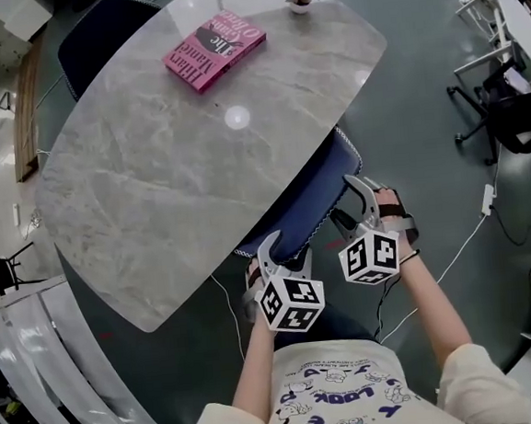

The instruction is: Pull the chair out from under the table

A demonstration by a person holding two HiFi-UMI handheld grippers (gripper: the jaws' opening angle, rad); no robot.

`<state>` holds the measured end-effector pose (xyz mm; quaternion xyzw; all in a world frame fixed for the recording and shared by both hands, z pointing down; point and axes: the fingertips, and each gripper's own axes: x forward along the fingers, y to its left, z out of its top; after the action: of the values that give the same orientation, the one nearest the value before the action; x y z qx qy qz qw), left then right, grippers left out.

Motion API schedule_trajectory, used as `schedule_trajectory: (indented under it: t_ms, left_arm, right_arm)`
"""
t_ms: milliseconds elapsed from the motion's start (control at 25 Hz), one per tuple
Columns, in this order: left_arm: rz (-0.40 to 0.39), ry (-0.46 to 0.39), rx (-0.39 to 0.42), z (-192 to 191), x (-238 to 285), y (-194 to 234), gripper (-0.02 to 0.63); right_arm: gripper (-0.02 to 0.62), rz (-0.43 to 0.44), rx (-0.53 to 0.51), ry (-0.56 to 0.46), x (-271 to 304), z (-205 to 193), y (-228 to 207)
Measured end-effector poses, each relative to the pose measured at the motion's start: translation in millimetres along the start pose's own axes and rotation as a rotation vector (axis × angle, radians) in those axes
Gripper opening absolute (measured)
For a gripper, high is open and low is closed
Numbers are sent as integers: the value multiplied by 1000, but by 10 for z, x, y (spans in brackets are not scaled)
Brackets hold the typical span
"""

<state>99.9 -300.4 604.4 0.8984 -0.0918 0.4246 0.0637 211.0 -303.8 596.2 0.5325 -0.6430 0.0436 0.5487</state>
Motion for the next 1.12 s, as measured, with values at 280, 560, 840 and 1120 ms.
schedule_trajectory:
  t_ms: [280,560,840,1120]
  left_arm:
    - [-16,18,12,-67,145,2,252]
    - [-37,-10,6,-60,183,-59,167]
    - [-4,-5,52,-83,188,-55,137]
    - [54,8,97,-75,180,-75,109]
  right_arm:
    - [331,120,-132,-19,102,12,46]
    - [298,221,-293,15,259,24,125]
    - [219,246,-325,-4,266,36,200]
    - [171,285,-397,-17,231,24,199]
